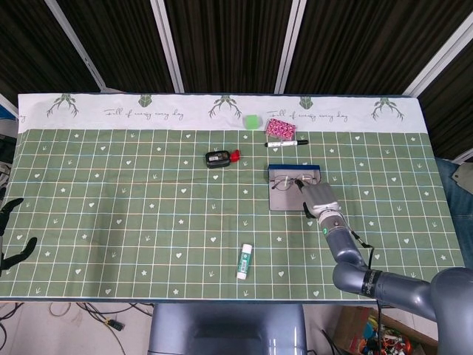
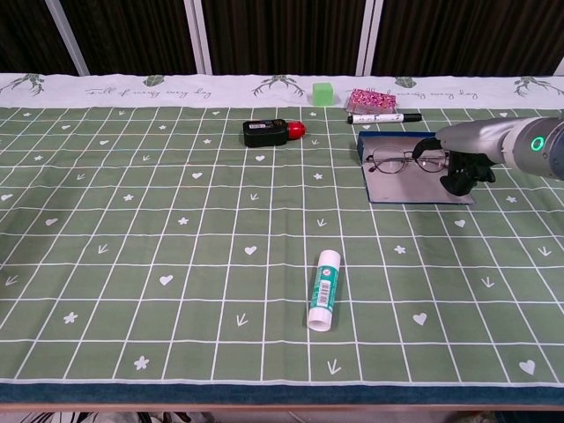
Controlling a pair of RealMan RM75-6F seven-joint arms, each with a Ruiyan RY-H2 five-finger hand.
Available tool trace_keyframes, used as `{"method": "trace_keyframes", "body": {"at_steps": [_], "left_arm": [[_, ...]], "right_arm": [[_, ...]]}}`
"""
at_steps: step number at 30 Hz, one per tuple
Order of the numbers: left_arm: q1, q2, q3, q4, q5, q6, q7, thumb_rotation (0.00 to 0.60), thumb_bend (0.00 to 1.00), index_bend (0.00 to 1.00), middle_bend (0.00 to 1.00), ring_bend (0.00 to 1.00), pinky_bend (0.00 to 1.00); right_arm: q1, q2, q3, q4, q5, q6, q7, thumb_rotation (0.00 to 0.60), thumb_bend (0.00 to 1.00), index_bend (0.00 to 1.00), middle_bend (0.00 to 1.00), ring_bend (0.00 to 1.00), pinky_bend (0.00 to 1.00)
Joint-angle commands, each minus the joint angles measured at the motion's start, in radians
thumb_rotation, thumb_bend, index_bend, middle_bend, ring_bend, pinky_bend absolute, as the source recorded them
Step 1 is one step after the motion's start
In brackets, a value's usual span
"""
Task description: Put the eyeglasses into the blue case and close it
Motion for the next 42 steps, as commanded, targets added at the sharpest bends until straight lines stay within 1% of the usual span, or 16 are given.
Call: {"method": "trace_keyframes", "body": {"at_steps": [1,20,30,37,42], "left_arm": [[0.000,0.000,0.000,0.000,0.000,0.000,0.000,0.600,0.26,0.17,0.00,0.00,0.00],[0.000,0.002,-0.001,0.000,-0.002,-0.001,-0.002,0.600,0.26,0.17,0.00,0.00,0.00],[0.000,0.002,-0.001,-0.002,-0.004,-0.002,-0.002,0.600,0.26,0.17,0.00,0.00,0.00],[0.000,0.002,-0.001,-0.003,-0.005,-0.002,-0.001,0.600,0.26,0.17,0.00,0.00,0.00],[0.000,0.002,-0.002,-0.004,-0.006,-0.002,-0.002,0.600,0.26,0.17,0.00,0.00,0.00]], "right_arm": [[0.001,-0.001,0.000,0.001,0.003,0.000,0.000,0.600,0.69,0.12,0.83,0.77,0.65],[0.018,-0.018,0.000,0.019,0.023,-0.008,-0.008,0.600,0.69,0.12,0.83,0.77,0.66],[0.027,-0.023,0.004,0.044,0.061,-0.007,-0.020,0.600,0.69,0.12,0.83,0.77,0.66],[0.035,-0.033,0.003,0.077,0.105,-0.027,-0.031,0.600,0.69,0.11,0.83,0.77,0.68],[0.038,-0.038,0.007,0.096,0.113,-0.034,-0.028,0.600,0.69,0.11,0.83,0.77,0.68]]}}
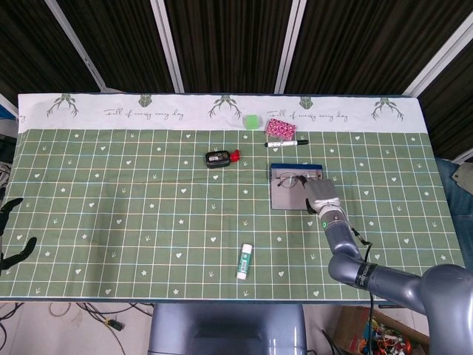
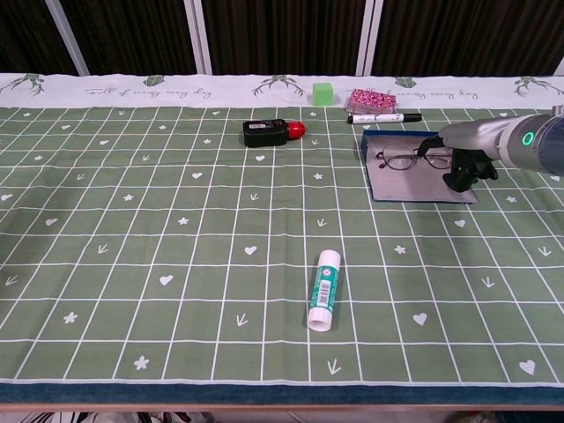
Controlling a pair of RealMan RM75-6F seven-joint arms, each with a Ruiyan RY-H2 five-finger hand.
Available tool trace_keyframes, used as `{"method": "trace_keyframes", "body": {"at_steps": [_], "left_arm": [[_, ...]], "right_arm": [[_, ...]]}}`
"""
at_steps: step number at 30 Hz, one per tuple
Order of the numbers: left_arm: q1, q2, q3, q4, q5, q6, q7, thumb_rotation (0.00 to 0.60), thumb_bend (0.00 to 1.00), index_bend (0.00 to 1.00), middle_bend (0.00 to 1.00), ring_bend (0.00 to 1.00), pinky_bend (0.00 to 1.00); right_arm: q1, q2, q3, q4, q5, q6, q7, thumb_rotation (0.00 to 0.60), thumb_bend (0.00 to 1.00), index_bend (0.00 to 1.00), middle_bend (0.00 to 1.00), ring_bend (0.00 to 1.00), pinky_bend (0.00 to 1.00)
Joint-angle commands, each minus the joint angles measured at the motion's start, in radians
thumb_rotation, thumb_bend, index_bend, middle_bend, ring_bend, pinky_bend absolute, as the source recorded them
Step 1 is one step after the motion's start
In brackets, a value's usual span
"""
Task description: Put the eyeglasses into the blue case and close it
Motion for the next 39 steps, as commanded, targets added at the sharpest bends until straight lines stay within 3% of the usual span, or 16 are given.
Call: {"method": "trace_keyframes", "body": {"at_steps": [1,39], "left_arm": [[0.000,0.000,0.000,0.000,0.000,0.000,-0.001,0.600,0.26,0.17,0.00,0.00,0.00],[0.000,0.003,0.000,-0.002,-0.003,-0.003,-0.005,0.600,0.26,0.17,0.00,0.00,0.00]], "right_arm": [[0.001,-0.003,0.002,0.008,0.001,-0.003,0.003,0.600,0.69,0.11,0.83,0.77,0.68],[0.043,-0.030,0.023,0.081,0.066,-0.016,-0.038,0.600,0.69,0.11,0.82,0.77,0.68]]}}
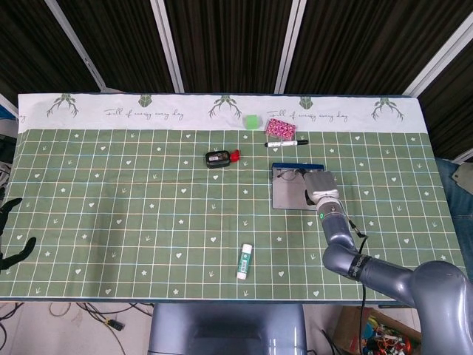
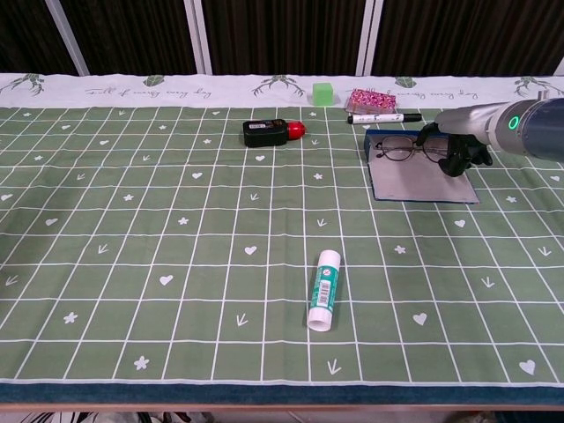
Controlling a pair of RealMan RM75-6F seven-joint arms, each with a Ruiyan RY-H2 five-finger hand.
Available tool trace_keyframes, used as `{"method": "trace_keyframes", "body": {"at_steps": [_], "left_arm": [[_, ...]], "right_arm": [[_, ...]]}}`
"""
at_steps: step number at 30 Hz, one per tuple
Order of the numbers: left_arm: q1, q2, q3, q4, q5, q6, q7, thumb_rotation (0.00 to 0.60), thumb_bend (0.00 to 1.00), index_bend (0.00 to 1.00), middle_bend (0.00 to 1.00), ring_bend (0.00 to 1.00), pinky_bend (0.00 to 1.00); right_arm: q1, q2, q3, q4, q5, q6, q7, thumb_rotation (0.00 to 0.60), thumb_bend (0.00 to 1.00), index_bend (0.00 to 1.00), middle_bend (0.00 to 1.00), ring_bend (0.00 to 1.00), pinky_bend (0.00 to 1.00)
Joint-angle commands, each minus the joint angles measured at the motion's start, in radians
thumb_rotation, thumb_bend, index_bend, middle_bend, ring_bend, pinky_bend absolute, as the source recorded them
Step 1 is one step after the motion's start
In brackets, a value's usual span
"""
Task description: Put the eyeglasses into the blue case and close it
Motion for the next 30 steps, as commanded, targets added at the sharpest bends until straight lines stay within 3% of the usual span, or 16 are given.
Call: {"method": "trace_keyframes", "body": {"at_steps": [1,10,17,23,30], "left_arm": [[0.000,0.000,0.000,0.000,0.000,-0.001,0.001,0.600,0.26,0.17,0.00,0.00,0.00],[0.000,0.000,0.000,-0.001,-0.002,-0.001,0.002,0.600,0.26,0.17,0.00,0.00,0.00],[0.000,0.000,0.001,-0.001,-0.003,-0.004,0.002,0.600,0.26,0.17,0.00,0.00,0.00],[0.000,0.000,0.004,-0.005,-0.001,-0.004,0.007,0.600,0.26,0.17,0.00,0.00,0.00],[0.001,0.000,0.005,-0.009,-0.005,-0.006,0.014,0.600,0.26,0.17,0.00,0.00,0.00]], "right_arm": [[0.001,0.001,-0.001,0.000,0.004,-0.001,-0.004,0.600,0.69,0.11,0.82,0.77,0.68],[-0.005,0.011,-0.002,-0.024,-0.005,0.013,-0.002,0.600,0.68,0.09,0.81,0.77,0.68],[-0.039,0.069,-0.008,-0.145,-0.070,0.058,0.031,0.600,0.41,0.03,0.68,0.72,0.67],[-0.075,0.109,-0.016,-0.238,-0.171,0.110,0.074,0.600,0.29,0.04,0.40,0.49,0.46],[-0.140,0.084,-0.016,-0.243,-0.334,0.192,0.182,0.600,0.28,0.18,0.34,0.38,0.34]]}}
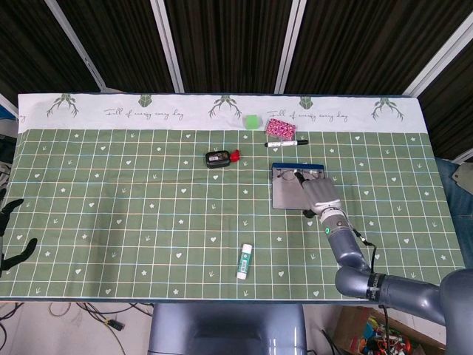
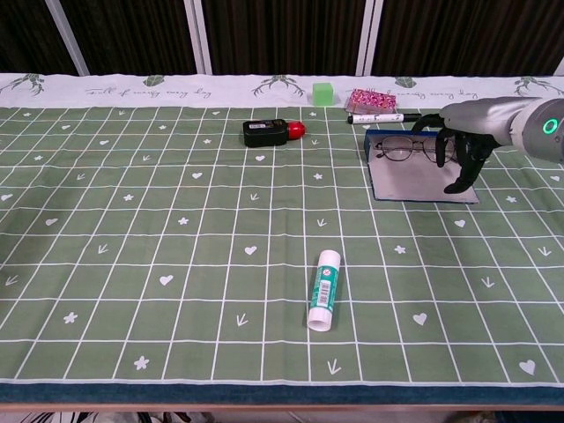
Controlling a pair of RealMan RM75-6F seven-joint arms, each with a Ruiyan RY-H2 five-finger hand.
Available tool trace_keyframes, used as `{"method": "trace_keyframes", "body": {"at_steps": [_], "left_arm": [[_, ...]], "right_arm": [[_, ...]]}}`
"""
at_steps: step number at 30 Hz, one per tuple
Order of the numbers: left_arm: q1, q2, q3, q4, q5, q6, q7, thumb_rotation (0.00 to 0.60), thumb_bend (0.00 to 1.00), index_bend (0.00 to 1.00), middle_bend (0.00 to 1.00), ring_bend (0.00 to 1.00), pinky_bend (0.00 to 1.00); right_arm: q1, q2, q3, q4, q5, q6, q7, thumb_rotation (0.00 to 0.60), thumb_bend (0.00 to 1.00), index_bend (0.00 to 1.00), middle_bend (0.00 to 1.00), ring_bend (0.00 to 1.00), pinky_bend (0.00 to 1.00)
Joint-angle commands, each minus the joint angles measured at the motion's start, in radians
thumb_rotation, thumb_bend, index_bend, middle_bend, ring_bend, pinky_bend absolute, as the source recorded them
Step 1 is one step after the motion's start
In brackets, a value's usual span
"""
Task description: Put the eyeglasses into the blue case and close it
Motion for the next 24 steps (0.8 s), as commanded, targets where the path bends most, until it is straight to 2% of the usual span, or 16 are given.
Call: {"method": "trace_keyframes", "body": {"at_steps": [1,4,10,24], "left_arm": [[0.000,0.000,0.001,-0.001,-0.001,-0.001,0.002,0.600,0.26,0.17,0.00,0.00,0.00],[0.000,0.000,0.000,-0.002,-0.003,-0.002,0.004,0.600,0.26,0.17,0.00,0.00,0.00],[0.000,0.000,0.000,-0.003,-0.004,-0.003,0.004,0.600,0.26,0.17,0.00,0.00,0.00],[0.000,-0.001,0.000,-0.002,-0.004,-0.003,0.006,0.600,0.26,0.17,0.00,0.00,0.00]], "right_arm": [[-0.044,-0.027,0.000,0.013,-0.096,0.054,0.074,0.600,0.27,0.19,0.32,0.36,0.32],[-0.072,-0.063,-0.005,0.056,-0.170,0.084,0.126,0.600,0.25,0.19,0.29,0.32,0.30],[-0.106,-0.109,-0.014,0.116,-0.245,0.096,0.182,0.600,0.16,0.19,0.22,0.25,0.27],[-0.133,-0.173,0.001,0.214,-0.309,0.097,0.183,0.600,0.19,0.19,0.22,0.25,0.27]]}}
